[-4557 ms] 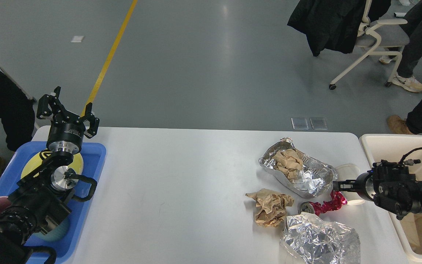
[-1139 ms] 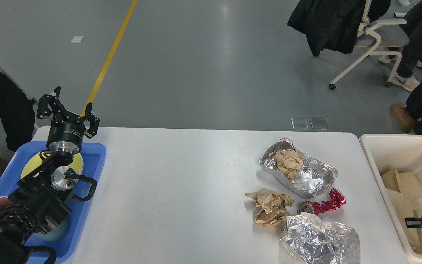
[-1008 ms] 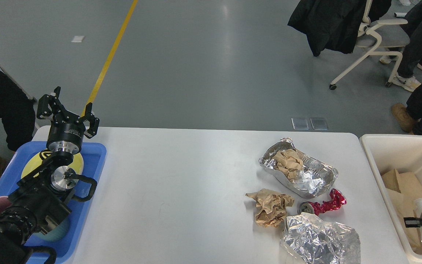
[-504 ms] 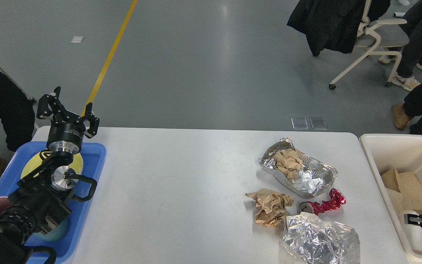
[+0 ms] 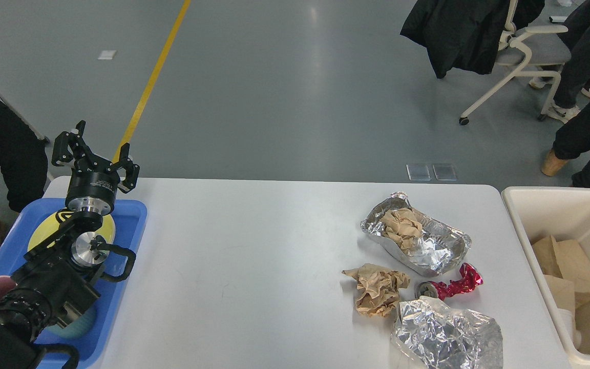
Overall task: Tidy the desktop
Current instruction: 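Raise the right gripper and move it back toward the foil tray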
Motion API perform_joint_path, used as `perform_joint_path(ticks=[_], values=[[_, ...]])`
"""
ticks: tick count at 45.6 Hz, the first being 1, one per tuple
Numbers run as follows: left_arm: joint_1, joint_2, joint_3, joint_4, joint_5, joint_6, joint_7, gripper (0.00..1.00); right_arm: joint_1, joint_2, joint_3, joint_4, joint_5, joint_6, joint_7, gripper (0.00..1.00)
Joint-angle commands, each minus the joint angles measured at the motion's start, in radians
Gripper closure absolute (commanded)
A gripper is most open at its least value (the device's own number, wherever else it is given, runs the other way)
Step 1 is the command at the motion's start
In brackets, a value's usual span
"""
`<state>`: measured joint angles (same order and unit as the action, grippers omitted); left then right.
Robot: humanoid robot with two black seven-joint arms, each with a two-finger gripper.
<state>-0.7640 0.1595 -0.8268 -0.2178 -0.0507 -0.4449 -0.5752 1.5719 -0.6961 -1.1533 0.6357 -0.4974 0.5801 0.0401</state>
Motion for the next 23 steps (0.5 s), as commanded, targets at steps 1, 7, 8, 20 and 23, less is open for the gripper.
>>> perform_joint_path(ticks=[1,7,8,20,23], values=[[0.000,0.000,0.000,0.000,0.000,0.000,0.000,0.04,0.252,0.088,-0.017,0.016,0.000,0.272,0.000,0.00],[-0.001,0.000,0.000,0.000,0.000,0.000,0.000,0.04,0.399,0.236,-0.013,0.019,0.002,0.380,0.000,0.00],[0.000,0.000,0.000,0.000,0.000,0.000,0.000,0.04,0.416,0.262,-0.009,0.022,0.002,0.380,0.000,0.00],[0.000,0.000,0.000,0.000,0.000,0.000,0.000,0.04,0.582,0.472,0.056,0.333,0.010,0.380,0.001,0.00],[0.000,0.000,0.000,0.000,0.000,0.000,0.000,0.04,0.611,0.492,0.110,0.429,0.014,0.380,0.001,0.00]])
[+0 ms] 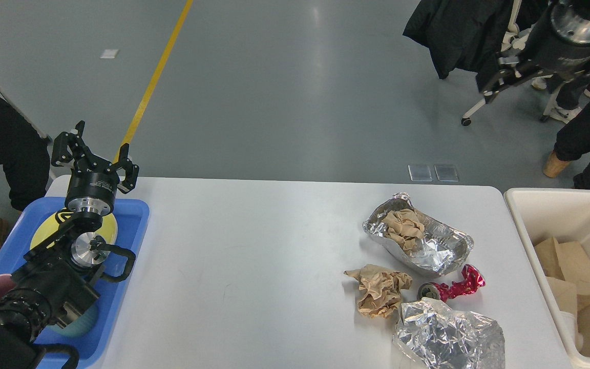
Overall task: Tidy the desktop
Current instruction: 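Raise the right gripper and move it back toward the foil tray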
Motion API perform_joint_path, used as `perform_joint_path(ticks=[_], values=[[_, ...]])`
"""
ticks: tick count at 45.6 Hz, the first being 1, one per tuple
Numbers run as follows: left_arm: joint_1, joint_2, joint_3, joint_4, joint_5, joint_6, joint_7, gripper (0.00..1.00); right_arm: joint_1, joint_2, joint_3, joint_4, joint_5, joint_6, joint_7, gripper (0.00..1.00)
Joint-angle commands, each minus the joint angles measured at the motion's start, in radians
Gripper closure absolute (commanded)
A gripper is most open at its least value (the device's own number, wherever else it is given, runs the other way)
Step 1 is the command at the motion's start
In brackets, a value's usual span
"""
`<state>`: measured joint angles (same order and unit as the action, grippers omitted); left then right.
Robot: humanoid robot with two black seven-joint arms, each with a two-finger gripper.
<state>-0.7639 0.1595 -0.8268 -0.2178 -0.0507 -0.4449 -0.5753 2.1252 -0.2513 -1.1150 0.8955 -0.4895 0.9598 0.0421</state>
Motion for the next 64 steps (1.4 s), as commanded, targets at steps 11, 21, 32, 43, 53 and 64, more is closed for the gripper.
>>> perform_joint_path(ticks=[11,21,32,43,53,64], values=[[0.000,0.000,0.000,0.000,0.000,0.000,0.000,0.04,0.073,0.047,0.146,0.226,0.066,0.000,-0.001,0.00],[0.000,0.000,0.000,0.000,0.000,0.000,0.000,0.04,0.070,0.037,0.121,0.230,0.066,0.000,-0.002,0.00],[0.000,0.000,0.000,0.000,0.000,0.000,0.000,0.04,0.018,-0.016,0.092,0.169,0.065,0.000,-0.004,0.00],[0.000,0.000,0.000,0.000,0.000,0.000,0.000,0.04,-0.244,-0.029,0.030,0.005,0.065,-0.001,-0.005,0.00],[0.000,0.000,0.000,0.000,0.000,0.000,0.000,0.04,-0.369,-0.092,0.032,0.011,0.068,-0.252,-0.005,0.02],[0.000,0.000,0.000,0.000,0.000,0.000,0.000,0.04,-0.487,-0.111,0.035,0.016,0.072,-0.314,-0.004,0.00]])
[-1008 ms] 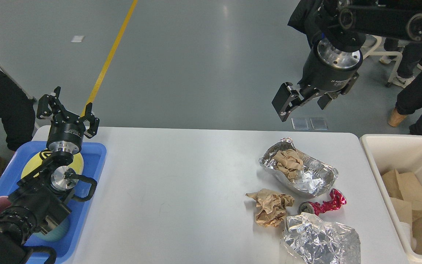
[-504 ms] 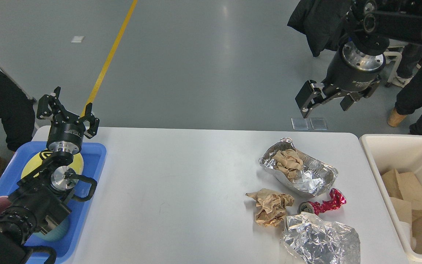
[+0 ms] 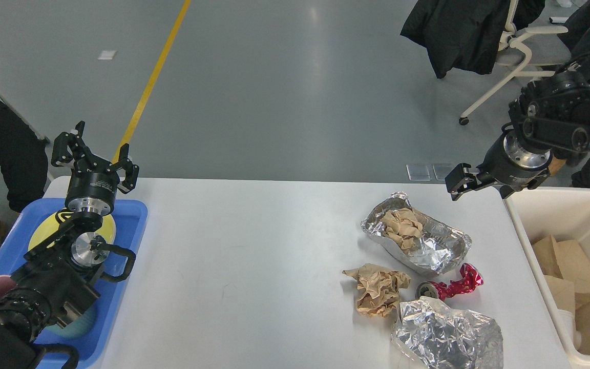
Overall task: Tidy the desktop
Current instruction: 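Raise the right gripper and move it back toward the foil tray, then lower the right gripper to the rim of the foil tray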
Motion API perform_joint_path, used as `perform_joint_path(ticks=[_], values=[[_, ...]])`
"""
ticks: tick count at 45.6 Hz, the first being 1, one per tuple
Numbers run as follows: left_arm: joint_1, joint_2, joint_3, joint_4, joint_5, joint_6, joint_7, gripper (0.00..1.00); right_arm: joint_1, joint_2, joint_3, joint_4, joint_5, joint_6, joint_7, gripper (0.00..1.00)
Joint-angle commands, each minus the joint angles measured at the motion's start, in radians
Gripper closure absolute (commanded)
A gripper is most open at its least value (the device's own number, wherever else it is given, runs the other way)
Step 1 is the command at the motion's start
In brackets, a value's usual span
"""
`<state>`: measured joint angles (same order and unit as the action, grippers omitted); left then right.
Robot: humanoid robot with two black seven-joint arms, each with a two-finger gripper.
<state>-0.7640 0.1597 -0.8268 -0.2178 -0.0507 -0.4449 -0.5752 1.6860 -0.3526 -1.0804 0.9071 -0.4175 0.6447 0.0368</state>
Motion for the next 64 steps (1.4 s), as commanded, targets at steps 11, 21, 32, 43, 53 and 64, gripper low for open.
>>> perform_joint_path(ticks=[11,21,32,43,53,64], values=[[0.000,0.000,0.000,0.000,0.000,0.000,0.000,0.04,-0.129,-0.013,0.019,0.003,0.003,-0.016,0.002,0.00],[0.000,0.000,0.000,0.000,0.000,0.000,0.000,0.04,-0.212,-0.043,0.080,-0.074,0.057,-0.091,0.002,0.00],[0.000,0.000,0.000,0.000,0.000,0.000,0.000,0.04,-0.368,-0.037,0.134,-0.137,0.066,-0.289,0.002,0.00],[0.000,0.000,0.000,0.000,0.000,0.000,0.000,0.04,-0.446,-0.026,0.169,-0.175,0.068,-0.347,0.002,0.00],[0.000,0.000,0.000,0.000,0.000,0.000,0.000,0.04,-0.485,-0.025,0.217,-0.195,0.068,-0.349,0.002,0.00],[0.000,0.000,0.000,0.000,0.000,0.000,0.000,0.04,-0.512,-0.006,0.244,-0.212,0.068,-0.349,0.002,0.00]])
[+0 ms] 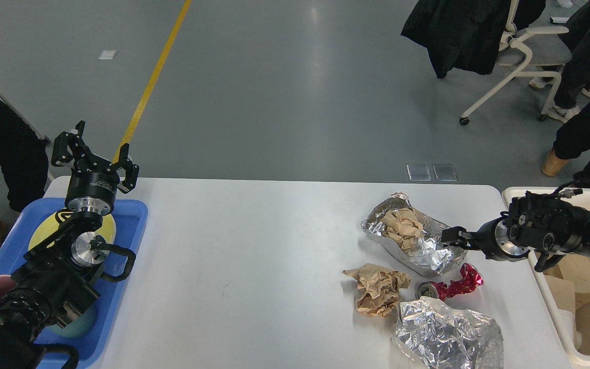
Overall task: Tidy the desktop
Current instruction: 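Lower the right gripper to the rim of the foil tray, then grasp the foil tray rim and drag it toward the bin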
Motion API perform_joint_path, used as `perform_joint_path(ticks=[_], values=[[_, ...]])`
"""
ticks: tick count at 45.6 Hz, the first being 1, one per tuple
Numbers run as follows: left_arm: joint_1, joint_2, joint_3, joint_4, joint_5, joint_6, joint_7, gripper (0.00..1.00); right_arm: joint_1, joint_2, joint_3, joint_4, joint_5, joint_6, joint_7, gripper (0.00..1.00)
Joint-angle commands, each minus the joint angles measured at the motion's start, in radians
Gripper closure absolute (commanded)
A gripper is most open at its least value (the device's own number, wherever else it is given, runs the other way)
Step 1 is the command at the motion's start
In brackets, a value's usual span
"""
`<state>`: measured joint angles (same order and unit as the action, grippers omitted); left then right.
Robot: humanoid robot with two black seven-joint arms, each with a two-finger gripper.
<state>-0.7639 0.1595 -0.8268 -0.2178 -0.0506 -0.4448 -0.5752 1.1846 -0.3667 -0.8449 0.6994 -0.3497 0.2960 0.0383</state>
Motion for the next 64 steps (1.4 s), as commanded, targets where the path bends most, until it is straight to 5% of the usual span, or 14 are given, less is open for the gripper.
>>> perform_joint_path(ticks=[1,64], values=[[0.000,0.000,0.000,0.000,0.000,0.000,0.000,0.04,-0.013,0.009,0.010,-0.004,0.000,0.000,0.000,0.00],[0.000,0.000,0.000,0.000,0.000,0.000,0.000,0.04,-0.056,0.081,0.064,-0.063,-0.003,-0.040,0.002,0.00]])
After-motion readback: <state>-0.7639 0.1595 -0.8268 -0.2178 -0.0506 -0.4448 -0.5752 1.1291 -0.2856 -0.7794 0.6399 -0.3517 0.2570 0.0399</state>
